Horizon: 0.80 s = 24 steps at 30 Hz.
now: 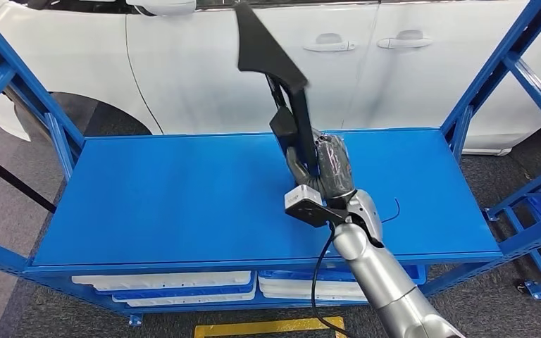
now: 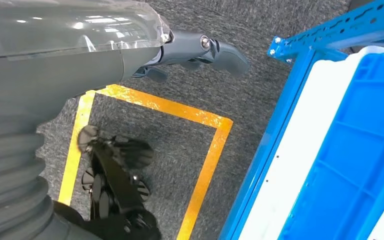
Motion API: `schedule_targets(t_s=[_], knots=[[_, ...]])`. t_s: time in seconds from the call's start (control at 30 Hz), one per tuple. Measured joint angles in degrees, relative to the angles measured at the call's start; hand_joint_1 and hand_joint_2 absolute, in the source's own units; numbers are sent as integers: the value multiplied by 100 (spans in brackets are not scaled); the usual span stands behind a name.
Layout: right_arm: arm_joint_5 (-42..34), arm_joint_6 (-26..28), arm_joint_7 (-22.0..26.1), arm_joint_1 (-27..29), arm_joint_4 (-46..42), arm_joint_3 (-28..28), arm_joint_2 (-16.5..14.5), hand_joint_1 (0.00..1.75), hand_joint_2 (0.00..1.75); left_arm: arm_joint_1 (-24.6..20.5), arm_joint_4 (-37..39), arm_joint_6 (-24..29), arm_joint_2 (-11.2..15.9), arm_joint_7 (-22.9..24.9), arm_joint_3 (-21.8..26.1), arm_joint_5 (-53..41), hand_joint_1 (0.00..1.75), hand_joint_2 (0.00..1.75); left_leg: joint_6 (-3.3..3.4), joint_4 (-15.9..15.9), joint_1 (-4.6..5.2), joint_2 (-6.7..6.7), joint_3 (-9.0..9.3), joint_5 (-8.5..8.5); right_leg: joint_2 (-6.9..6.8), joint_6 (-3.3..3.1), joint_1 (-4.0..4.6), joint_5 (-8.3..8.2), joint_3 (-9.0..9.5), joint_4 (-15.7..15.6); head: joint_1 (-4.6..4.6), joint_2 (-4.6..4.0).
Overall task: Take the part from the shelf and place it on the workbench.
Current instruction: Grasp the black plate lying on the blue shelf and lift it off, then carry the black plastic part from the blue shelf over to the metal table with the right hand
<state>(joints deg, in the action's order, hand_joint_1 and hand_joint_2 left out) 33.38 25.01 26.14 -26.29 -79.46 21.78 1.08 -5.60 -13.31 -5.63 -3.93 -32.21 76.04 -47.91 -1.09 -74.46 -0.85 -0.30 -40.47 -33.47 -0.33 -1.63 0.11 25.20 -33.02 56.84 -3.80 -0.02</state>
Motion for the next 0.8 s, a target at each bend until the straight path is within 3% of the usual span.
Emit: schedule_targets(t_s=[0.03, 0.07, 0.1, 0.17, 0.2, 0.33, 0.4, 0.47, 0.5, 0.53, 0.57, 0.67, 0.7, 0.8], knots=[[-3, -10, 13, 59, -143, -3, 19, 175, 175, -1, 0, 1, 3, 2, 0, 0, 0, 175, 1, -6, 0, 0, -9, 77, 4, -2, 8, 13, 2, 15, -1, 0], [-20, -22, 35, 103, -263, -7, 33, 175, 175, -4, 0, 1, 5, 4, 0, 0, 0, 175, 11, 227, 1, 0, 93, 257, 9, 1, 13, 30, 8, 34, -1, 0], [-85, -44, 85, 135, -378, -14, 46, 175, 175, -9, 0, 2, 9, 5, 0, 0, 0, 175, 31, 634, 2, 2, 275, 491, 15, 10, 18, 53, 14, 59, -1, 0], [-469, -191, 303, 174, -603, -28, 72, 175, 175, -34, -1, 4, 18, 3, -1, 0, 0, 175, 77, 1333, 21, 3, 596, 755, 22, 43, 37, 93, -7, 118, 0, 0], [-791, -347, 448, 204, -746, -37, 86, 175, 175, -48, -1, 9, 21, -1, -1, 1, 0, 175, 97, 1507, 32, 2, 662, 788, 22, 64, 43, 102, -32, 141, 1, 0], [-2334, -1487, 798, 318, -1593, -73, 131, 175, 175, -70, 0, 0, 27, -54, -3, 44, 0, 175, 187, 1605, 23, -7, 667, 796, 29, 171, 28, 163, -105, 235, 1, 0], [-3251, -2323, 756, 303, -1990, -92, 148, 175, 175, -78, -1, -45, 29, -118, -3, 92, 0, 175, 228, 1640, 0, -1, 688, 812, 36, 241, 5, 427, -305, 674, 2, 0], [-4218, -3226, 511, 284, -2269, -93, 163, 175, 175, -73, -1, -132, 36, -213, -1, 150, 0, 175, 240, 1641, -2, 2, 690, 808, 35, 294, -32, 762, -685, 1440, 2, 0], [-4627, -3624, 329, 282, -2353, -87, 170, 175, 175, -66, -1, -185, 40, -262, -1, 174, 0, 175, 240, 1640, -3, 1, 693, 805, 34, 311, -55, 834, -837, 1726, 2, 0], [-4972, -3978, 146, 286, -2402, -67, 178, 175, 175, -58, -1, -235, 43, -307, 0, 190, 0, 175, 237, 1638, -5, -1, 698, 802, 33, 323, -75, 795, -895, 1813, 2, 0], [-5250, -4279, -10, 297, -2434, -33, 188, 175, 175, -51, -1, -274, 45, -335, 0, 195, 0, 175, 231, 1635, -10, -5, 707, 798, 32, 328, -91, 651, -834, 1662, 2, 0], [-5742, -4797, -195, 365, -2477, 122, 243, 175, 175, -41, -1, -301, 53, -303, 0, 192, 0, 175, 180, 1616, -15, -34, 728, 781, 38, 301, -100, 114, -289, 515, 1, 0], [-5838, -4869, -200, 397, -2482, 165, 266, 175, 175, -37, -1, -294, 61, -274, 0, 190, 0, 175, 147, 1611, -10, -45, 723, 778, 44, 281, -89, 45, -184, 284, 1, 0], [-5968, -4963, -199, 491, -2482, 241, 325, 175, 175, -11, -1, -281, 82, -229, 0, 176, 0, 175, 31, 1624, -6, -55, 708, 786, 58, 187, -60, 14, -171, 183, 0, 0]])
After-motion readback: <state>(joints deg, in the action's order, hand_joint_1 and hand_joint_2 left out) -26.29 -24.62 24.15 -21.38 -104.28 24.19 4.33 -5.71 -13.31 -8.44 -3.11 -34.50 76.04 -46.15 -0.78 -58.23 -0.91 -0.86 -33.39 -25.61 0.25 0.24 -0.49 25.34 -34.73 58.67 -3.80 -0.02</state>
